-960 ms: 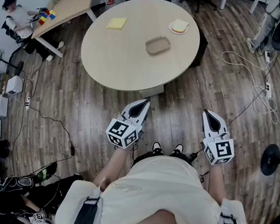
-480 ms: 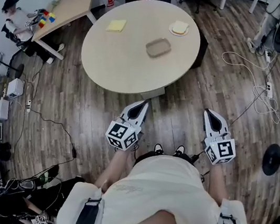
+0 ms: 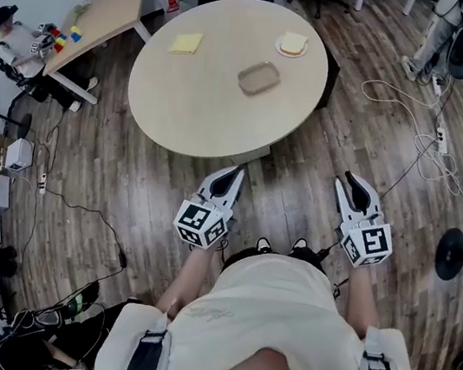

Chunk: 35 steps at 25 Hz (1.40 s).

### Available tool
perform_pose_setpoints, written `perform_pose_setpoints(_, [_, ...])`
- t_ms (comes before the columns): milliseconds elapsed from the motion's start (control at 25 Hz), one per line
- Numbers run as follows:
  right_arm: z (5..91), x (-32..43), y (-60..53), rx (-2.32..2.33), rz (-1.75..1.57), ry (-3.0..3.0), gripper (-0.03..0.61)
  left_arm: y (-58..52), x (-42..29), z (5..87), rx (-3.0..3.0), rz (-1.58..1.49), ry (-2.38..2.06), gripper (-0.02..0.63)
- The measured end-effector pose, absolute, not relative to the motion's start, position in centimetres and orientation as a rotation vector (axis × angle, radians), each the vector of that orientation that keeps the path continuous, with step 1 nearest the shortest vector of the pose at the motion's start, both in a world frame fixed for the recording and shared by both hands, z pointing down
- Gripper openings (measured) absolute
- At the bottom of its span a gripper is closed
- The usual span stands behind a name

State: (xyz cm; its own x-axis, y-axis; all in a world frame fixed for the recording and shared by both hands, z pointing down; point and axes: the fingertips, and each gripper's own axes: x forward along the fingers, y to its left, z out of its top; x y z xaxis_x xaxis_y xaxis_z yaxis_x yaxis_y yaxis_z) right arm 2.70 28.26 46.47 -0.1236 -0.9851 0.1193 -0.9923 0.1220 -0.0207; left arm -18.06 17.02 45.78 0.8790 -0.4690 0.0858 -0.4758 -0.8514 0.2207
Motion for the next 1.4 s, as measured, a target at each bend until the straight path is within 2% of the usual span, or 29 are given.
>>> perform_pose_setpoints(560, [47.3, 3.6, 25.0, 2.002, 0.179, -2.282, 0.104, 13.9, -15.7, 47.3, 2.803, 0.081, -0.661, 0.018])
perform_pose_setpoints(1400, [48.8, 14.9, 6.0, 1.743, 0.203, -2.516, 0.095, 0.2, -5.0, 46.8, 2.74, 0.116, -0.922, 0.018])
